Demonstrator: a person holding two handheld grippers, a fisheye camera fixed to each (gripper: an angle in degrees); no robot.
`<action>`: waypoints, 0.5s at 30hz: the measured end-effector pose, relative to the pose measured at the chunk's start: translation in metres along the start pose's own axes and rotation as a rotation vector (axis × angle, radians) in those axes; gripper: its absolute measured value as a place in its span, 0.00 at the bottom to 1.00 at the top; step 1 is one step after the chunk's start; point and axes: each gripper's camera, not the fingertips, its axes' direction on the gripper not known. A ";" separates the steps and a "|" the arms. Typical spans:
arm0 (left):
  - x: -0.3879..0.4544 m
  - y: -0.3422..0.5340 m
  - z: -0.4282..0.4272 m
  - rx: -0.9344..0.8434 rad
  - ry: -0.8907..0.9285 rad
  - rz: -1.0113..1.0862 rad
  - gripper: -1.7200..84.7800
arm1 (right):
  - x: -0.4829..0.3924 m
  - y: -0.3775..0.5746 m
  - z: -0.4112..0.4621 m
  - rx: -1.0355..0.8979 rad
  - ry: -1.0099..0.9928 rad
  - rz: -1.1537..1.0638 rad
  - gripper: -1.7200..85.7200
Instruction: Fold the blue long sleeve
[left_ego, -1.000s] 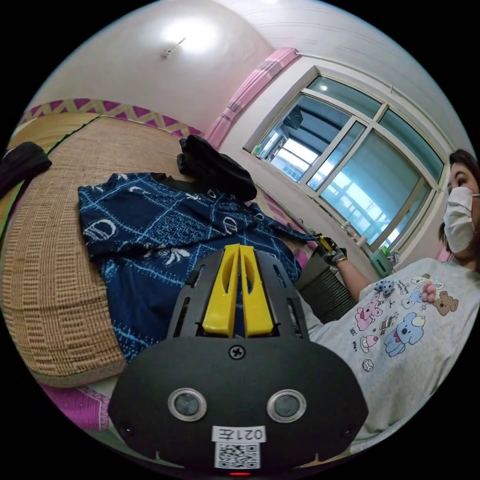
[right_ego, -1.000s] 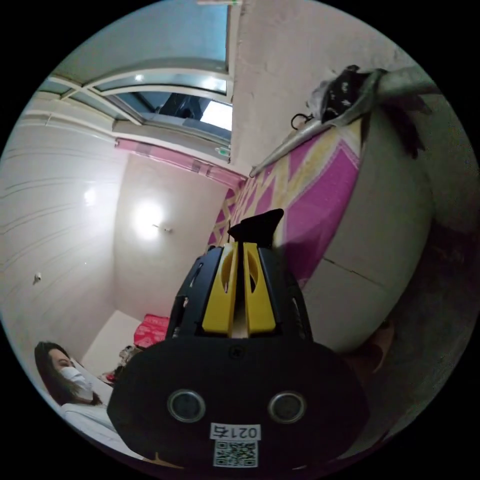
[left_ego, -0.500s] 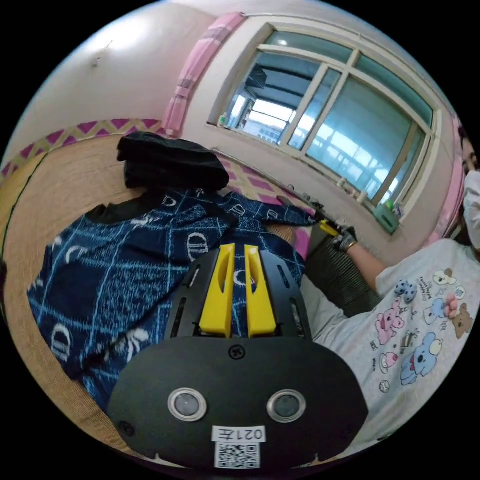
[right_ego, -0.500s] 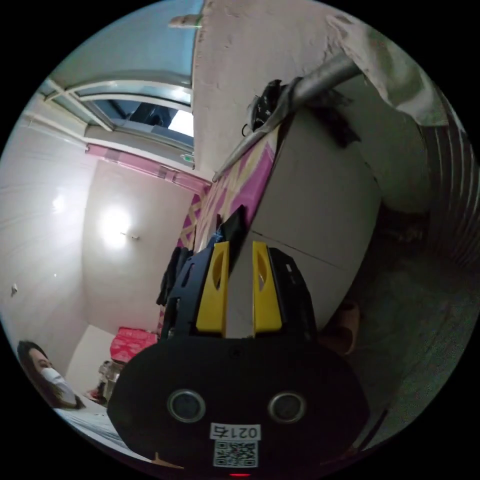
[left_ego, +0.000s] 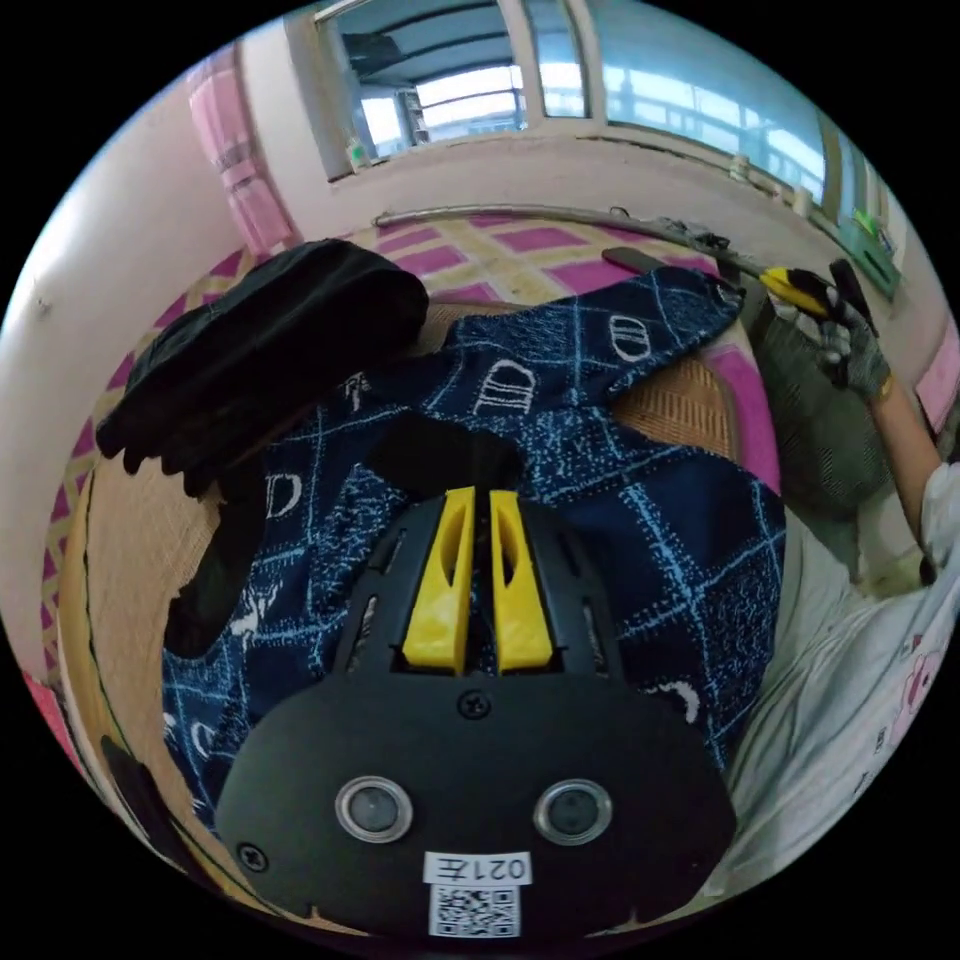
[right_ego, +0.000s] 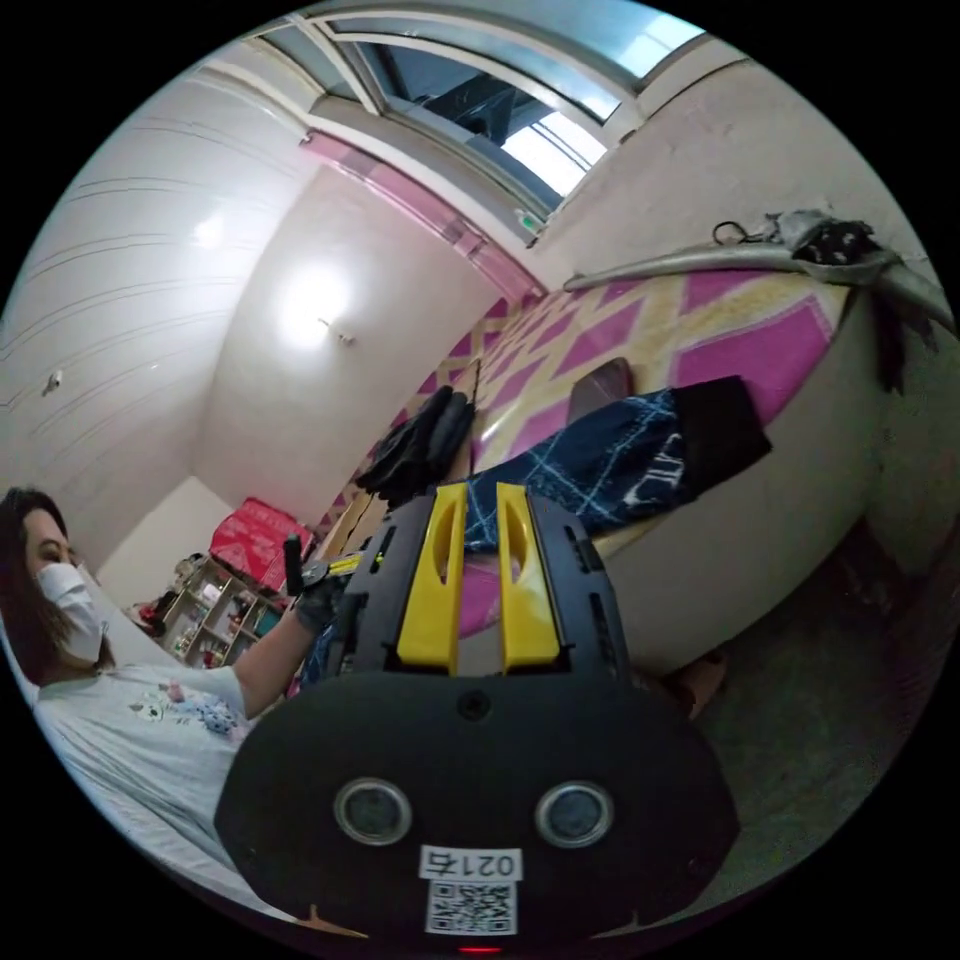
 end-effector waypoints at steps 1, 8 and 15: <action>-0.016 0.009 -0.018 0.061 0.060 -0.068 0.02 | -0.006 0.001 0.005 -0.007 -0.025 -0.010 0.08; -0.130 0.142 -0.228 0.575 0.105 -0.391 0.01 | -0.055 0.003 0.041 -0.051 -0.113 -0.086 0.05; -0.204 0.382 -0.466 0.748 -0.347 -0.659 0.01 | -0.094 0.012 0.100 -0.127 -0.200 -0.108 0.04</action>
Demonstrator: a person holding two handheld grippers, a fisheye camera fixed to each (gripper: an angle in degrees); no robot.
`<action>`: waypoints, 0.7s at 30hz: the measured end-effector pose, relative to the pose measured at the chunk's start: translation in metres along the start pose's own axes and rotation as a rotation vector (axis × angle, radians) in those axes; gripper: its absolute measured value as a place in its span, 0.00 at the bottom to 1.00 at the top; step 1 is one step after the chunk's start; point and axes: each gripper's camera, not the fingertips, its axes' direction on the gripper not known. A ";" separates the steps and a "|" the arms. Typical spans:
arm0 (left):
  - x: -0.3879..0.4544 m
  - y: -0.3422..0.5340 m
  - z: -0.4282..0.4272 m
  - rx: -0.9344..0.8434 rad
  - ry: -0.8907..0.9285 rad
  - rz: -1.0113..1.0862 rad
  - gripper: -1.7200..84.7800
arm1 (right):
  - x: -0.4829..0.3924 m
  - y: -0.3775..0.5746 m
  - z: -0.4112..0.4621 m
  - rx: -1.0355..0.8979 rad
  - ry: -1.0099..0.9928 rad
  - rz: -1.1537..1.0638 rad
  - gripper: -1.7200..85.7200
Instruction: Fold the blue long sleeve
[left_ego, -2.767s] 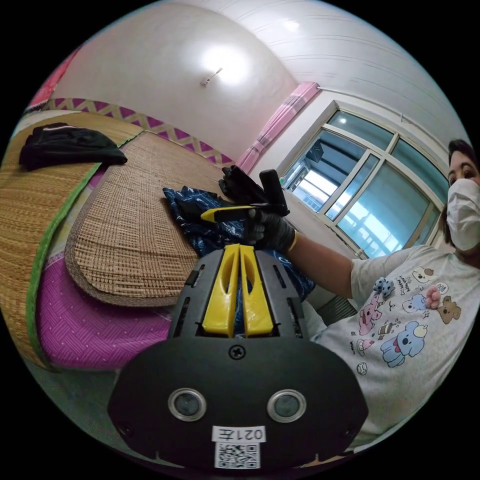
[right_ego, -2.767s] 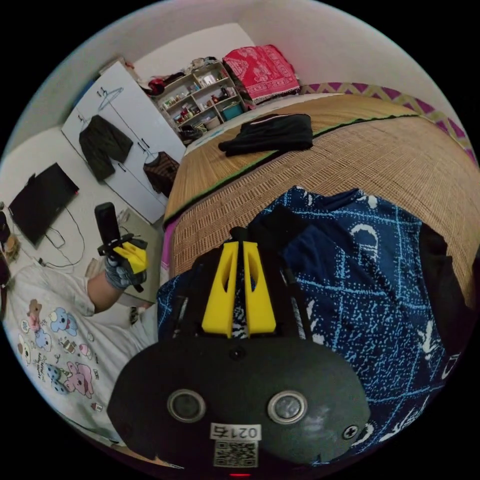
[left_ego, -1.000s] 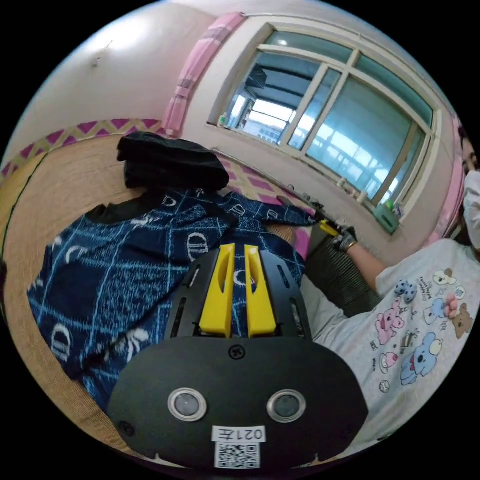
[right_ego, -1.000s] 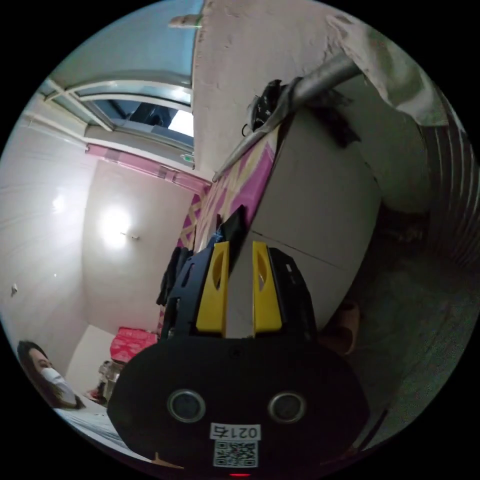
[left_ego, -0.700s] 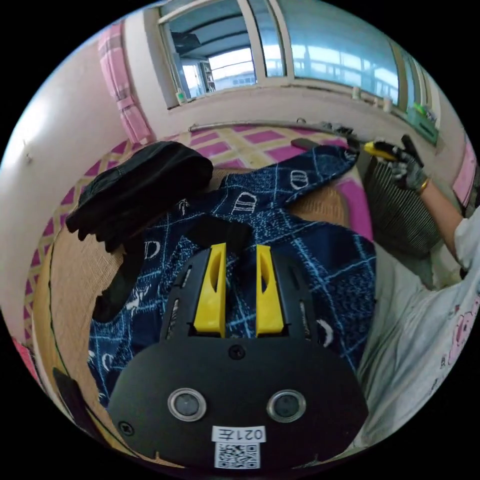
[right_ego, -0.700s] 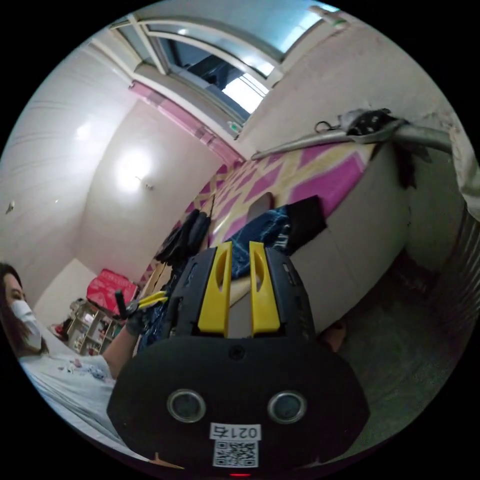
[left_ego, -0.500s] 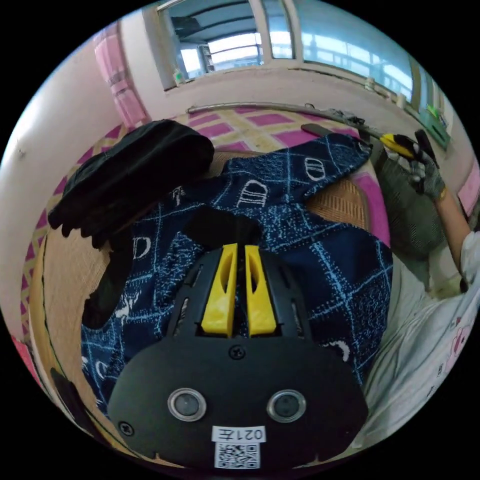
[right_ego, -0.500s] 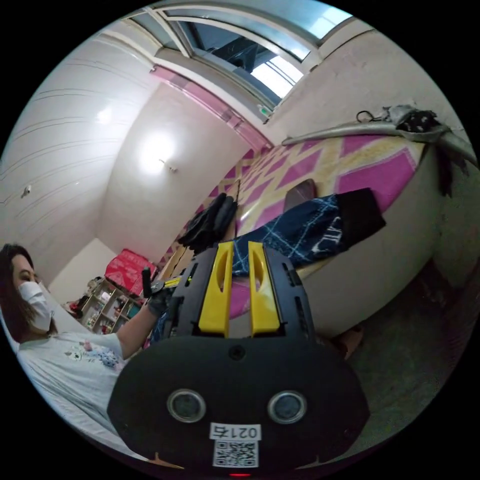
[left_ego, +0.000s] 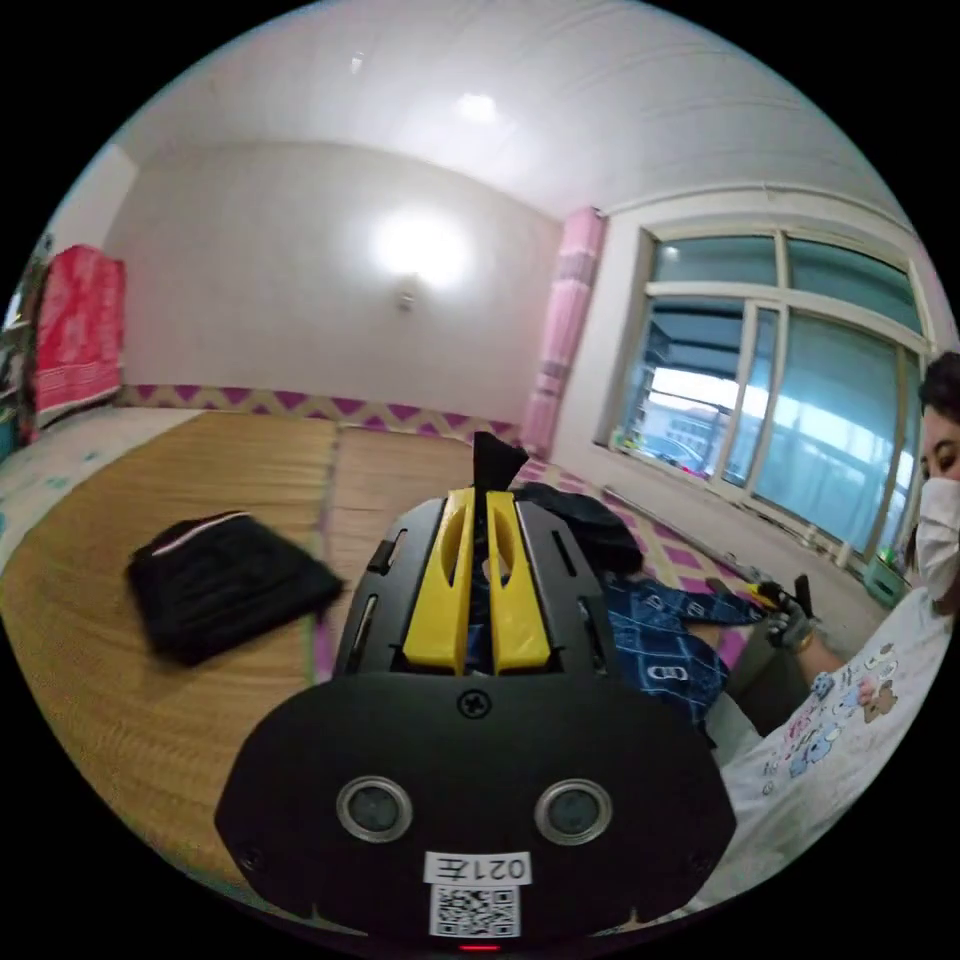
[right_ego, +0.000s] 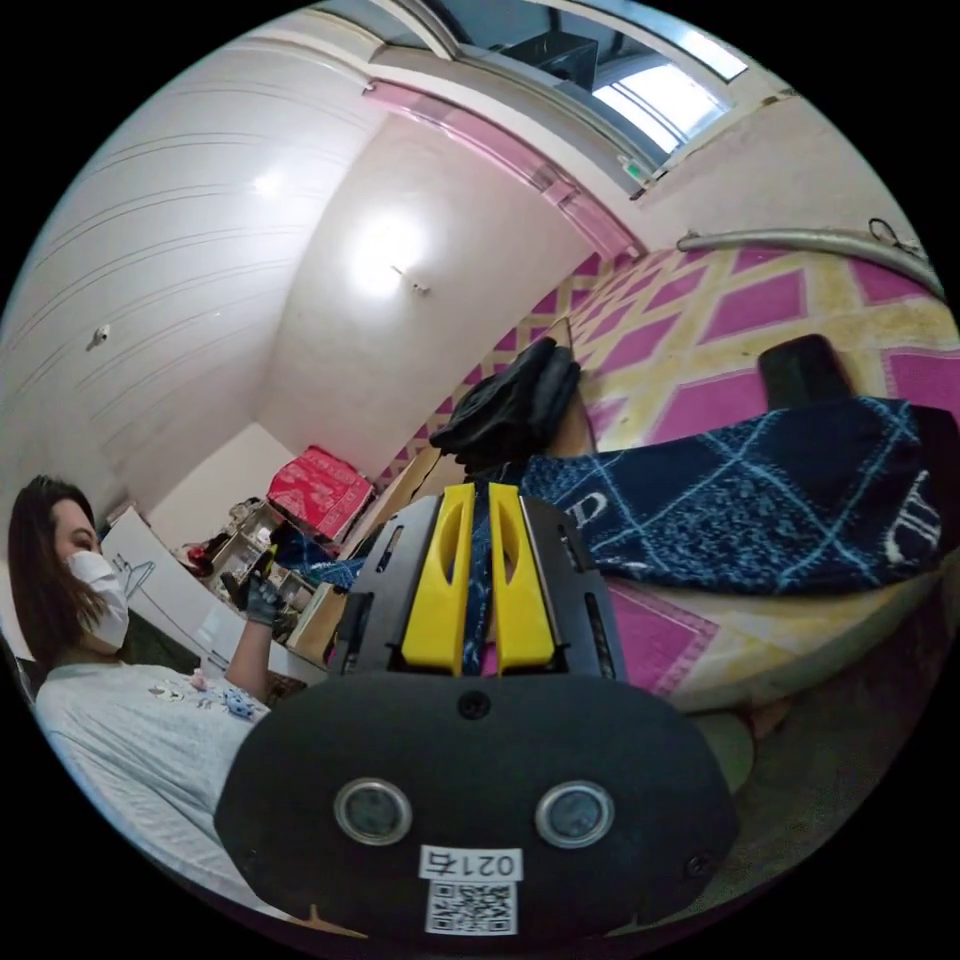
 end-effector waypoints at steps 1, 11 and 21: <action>-0.041 0.007 -0.036 0.025 -0.070 -0.071 0.01 | -0.005 0.001 0.014 -0.017 -0.019 -0.002 0.04; -0.259 0.167 -0.208 0.184 -0.237 -0.718 0.02 | -0.056 0.003 0.096 -0.159 -0.099 -0.045 0.03; -0.312 0.167 -0.238 0.172 -0.192 -0.918 0.16 | -0.077 0.011 0.130 -0.218 -0.138 -0.062 0.02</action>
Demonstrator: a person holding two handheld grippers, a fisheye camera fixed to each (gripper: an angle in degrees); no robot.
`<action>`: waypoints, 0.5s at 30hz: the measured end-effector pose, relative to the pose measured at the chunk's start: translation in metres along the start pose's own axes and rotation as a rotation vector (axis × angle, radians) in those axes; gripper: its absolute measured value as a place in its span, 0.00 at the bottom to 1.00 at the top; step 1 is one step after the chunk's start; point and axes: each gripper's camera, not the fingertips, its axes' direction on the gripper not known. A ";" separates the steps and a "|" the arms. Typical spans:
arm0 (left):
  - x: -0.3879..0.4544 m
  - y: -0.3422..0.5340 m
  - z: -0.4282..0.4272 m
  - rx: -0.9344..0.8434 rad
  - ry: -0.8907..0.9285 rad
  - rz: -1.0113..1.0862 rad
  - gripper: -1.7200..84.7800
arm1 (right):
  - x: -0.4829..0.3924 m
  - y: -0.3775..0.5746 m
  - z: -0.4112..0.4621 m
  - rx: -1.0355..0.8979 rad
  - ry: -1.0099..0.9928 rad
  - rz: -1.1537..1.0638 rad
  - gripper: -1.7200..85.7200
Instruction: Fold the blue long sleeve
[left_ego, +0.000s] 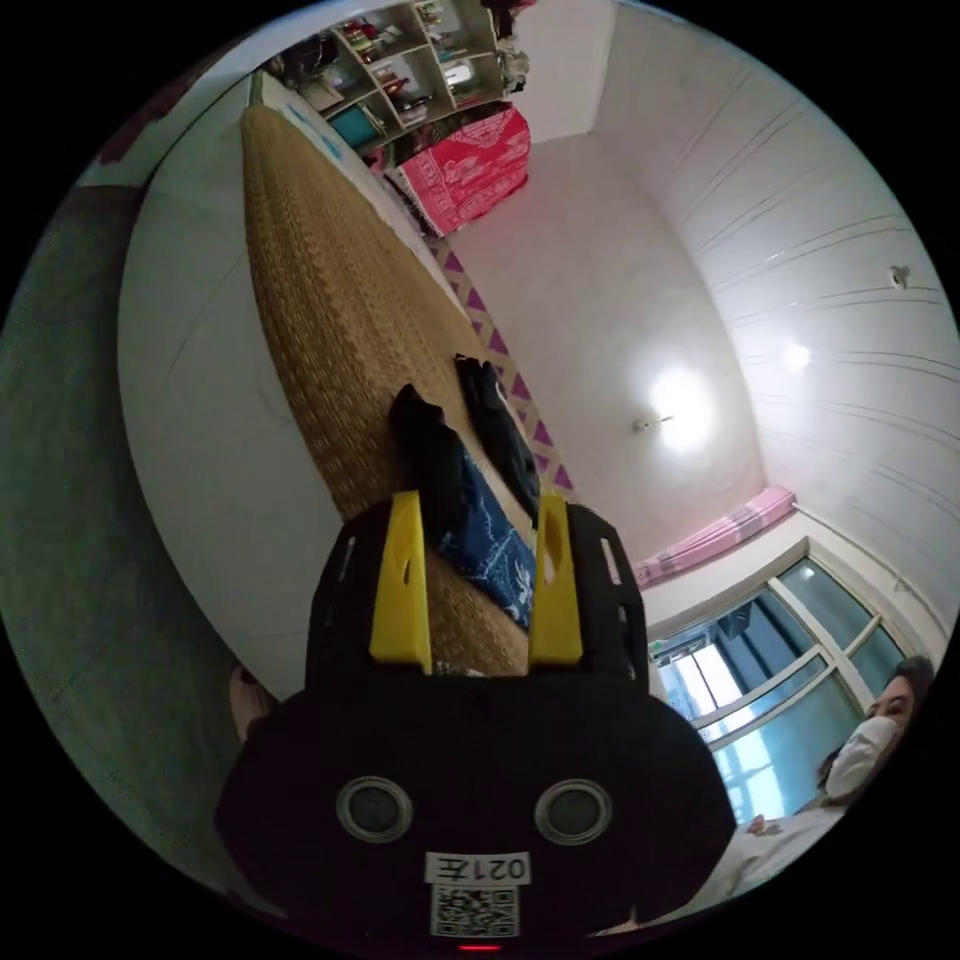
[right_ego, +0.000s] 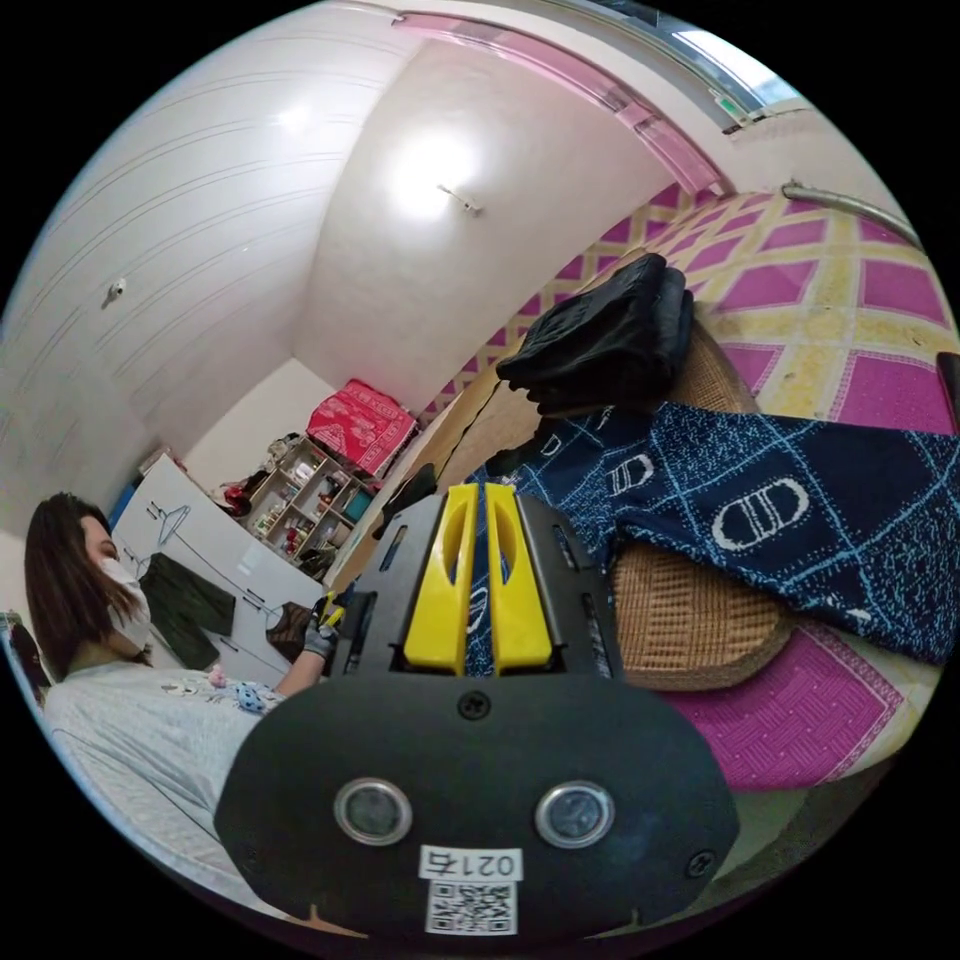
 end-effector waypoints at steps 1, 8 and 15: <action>0.000 -0.008 0.002 -0.001 -0.033 -0.014 0.14 | 0.000 0.002 0.003 -0.005 -0.002 0.002 0.02; 0.028 -0.054 0.000 0.060 0.079 0.096 0.01 | -0.001 0.010 0.009 -0.026 -0.016 0.011 0.02; -0.030 -0.032 0.025 -0.013 0.076 -0.140 0.03 | 0.005 0.019 0.004 -0.029 -0.008 0.023 0.01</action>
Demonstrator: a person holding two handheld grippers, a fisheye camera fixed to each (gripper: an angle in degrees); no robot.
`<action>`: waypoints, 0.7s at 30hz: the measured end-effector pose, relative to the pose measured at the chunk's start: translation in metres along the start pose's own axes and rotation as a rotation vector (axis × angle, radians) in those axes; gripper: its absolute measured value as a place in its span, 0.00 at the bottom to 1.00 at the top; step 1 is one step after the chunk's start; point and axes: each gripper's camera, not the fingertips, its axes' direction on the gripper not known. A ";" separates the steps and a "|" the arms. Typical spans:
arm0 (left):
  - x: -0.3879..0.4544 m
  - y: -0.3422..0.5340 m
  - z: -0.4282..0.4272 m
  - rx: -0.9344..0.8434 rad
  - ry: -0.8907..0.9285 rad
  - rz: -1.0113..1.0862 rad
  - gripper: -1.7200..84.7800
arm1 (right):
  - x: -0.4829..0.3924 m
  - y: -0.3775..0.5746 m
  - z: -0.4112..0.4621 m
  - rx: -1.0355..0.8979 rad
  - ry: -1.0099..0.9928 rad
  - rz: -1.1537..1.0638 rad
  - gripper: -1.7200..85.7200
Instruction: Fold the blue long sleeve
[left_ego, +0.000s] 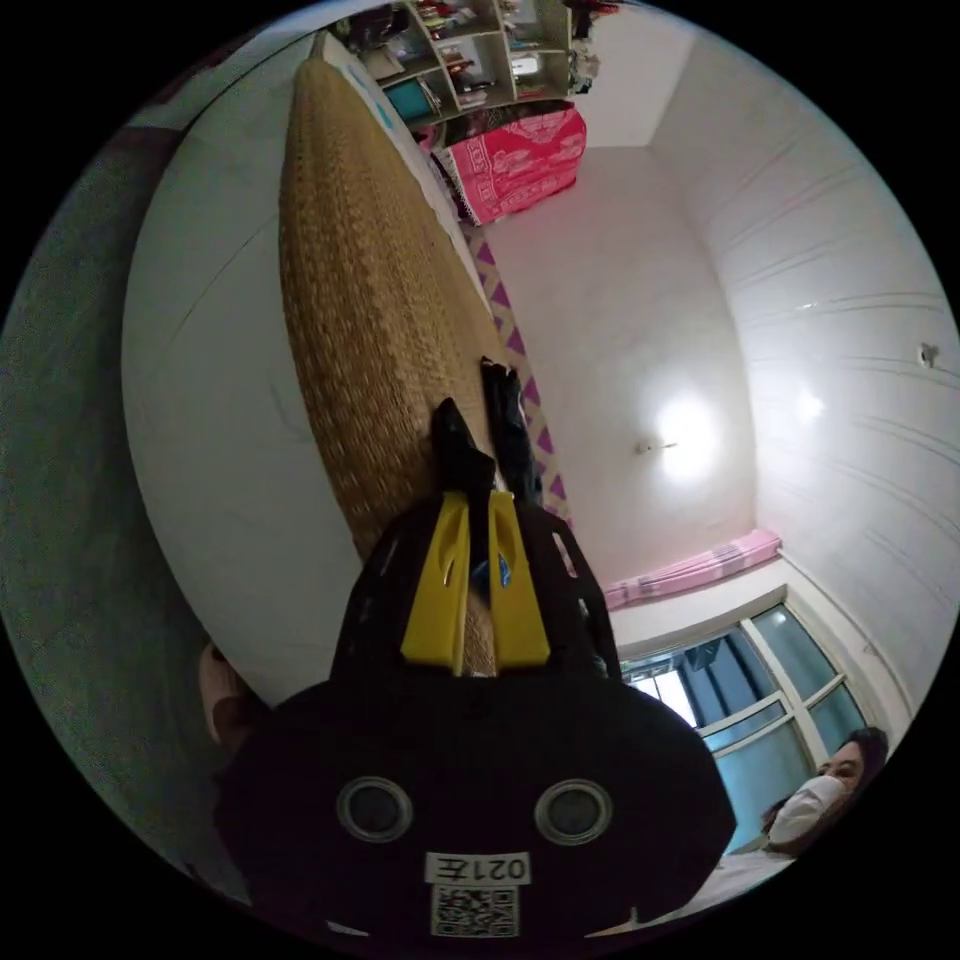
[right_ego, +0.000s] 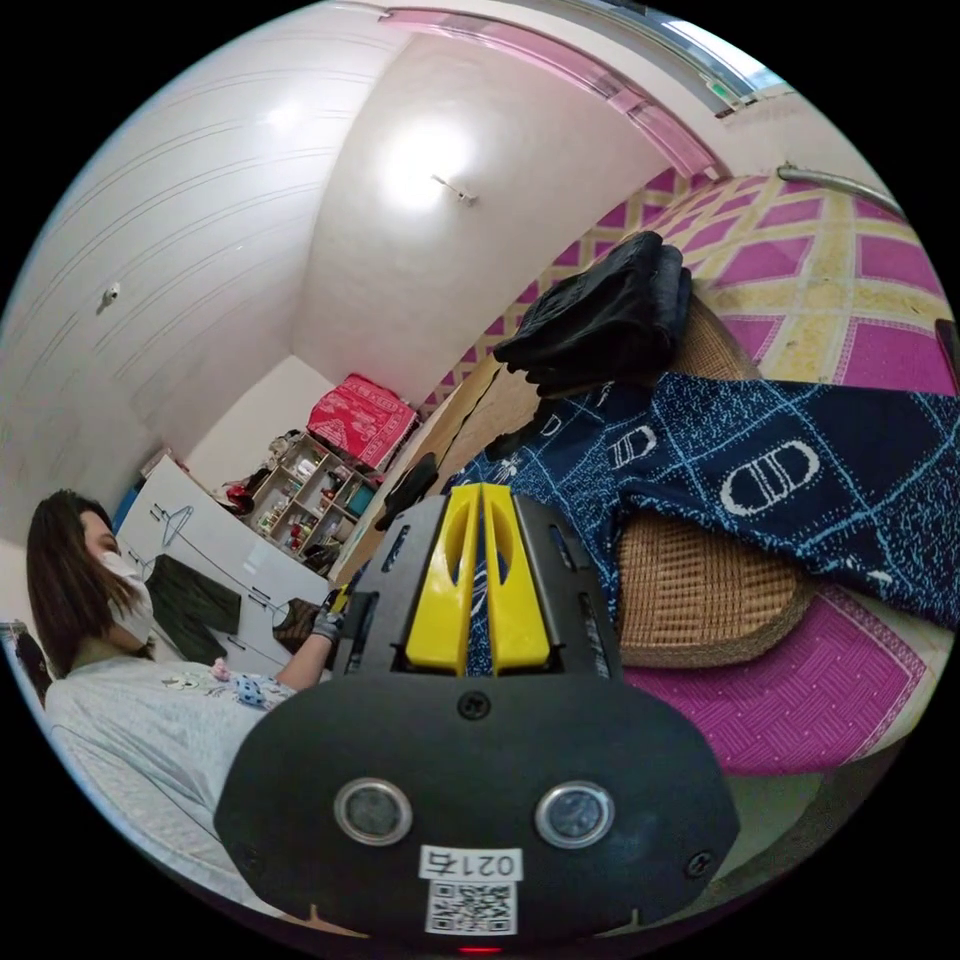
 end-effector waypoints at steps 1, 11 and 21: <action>0.002 0.004 0.002 0.004 -0.004 0.018 0.04 | 0.003 0.001 -0.001 0.001 -0.006 0.009 0.01; 0.059 0.047 0.041 -0.003 -0.061 0.092 0.01 | 0.024 0.015 -0.019 0.017 -0.033 0.044 0.01; 0.347 0.248 0.203 -0.277 0.166 0.745 0.01 | 0.043 0.032 -0.066 0.059 -0.029 0.013 0.01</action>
